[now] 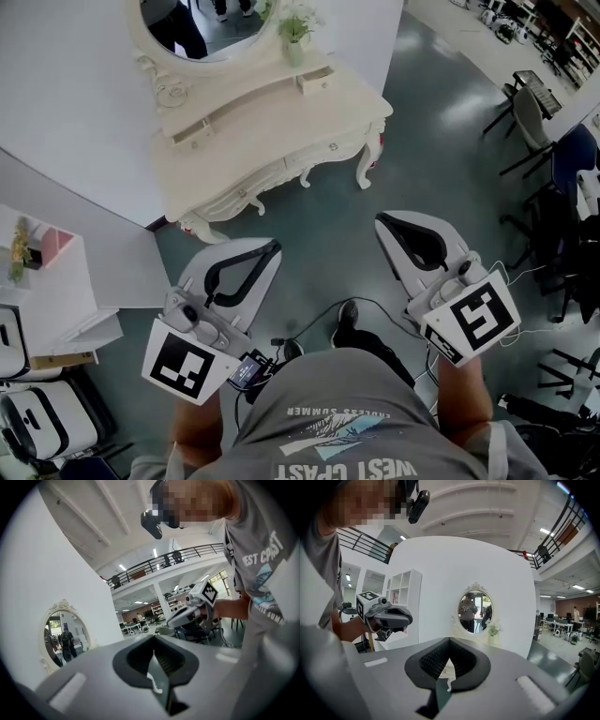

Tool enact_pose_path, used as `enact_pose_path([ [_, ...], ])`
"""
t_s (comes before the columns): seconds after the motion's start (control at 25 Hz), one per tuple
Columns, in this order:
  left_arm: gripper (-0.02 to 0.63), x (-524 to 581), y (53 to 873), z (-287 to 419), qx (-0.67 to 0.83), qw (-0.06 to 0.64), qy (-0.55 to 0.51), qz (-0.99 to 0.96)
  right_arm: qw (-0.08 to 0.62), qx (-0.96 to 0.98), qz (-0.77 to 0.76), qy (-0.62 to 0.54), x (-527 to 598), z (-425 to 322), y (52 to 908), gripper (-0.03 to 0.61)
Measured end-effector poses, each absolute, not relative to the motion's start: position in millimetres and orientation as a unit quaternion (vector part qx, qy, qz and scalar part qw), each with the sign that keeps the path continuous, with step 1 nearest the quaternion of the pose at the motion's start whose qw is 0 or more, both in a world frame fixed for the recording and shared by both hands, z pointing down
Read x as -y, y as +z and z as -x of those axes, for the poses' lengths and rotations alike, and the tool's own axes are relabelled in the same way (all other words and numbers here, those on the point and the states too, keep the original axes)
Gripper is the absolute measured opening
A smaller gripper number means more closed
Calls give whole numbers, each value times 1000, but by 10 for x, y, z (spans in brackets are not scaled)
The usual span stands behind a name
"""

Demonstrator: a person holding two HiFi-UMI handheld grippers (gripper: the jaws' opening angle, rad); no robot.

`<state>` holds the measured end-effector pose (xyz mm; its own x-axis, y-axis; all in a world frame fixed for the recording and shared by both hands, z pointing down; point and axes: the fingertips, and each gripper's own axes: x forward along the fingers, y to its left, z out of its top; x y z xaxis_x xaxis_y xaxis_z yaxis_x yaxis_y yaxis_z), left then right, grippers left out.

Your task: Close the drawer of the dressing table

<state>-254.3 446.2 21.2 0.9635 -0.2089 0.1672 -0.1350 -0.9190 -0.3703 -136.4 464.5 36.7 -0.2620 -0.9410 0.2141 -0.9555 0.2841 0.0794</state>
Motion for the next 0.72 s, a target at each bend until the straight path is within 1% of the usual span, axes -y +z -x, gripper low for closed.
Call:
enact_pose_path([
  [0.32, 3, -4203, 221, 1956, -118, 178, -115, 970, 104, 813, -572, 36, -4325, 782, 412, 1],
  [0.72, 3, -4105, 146, 1322, -141, 191, -120, 964, 93, 825, -556, 33, -4208, 158, 423, 0],
])
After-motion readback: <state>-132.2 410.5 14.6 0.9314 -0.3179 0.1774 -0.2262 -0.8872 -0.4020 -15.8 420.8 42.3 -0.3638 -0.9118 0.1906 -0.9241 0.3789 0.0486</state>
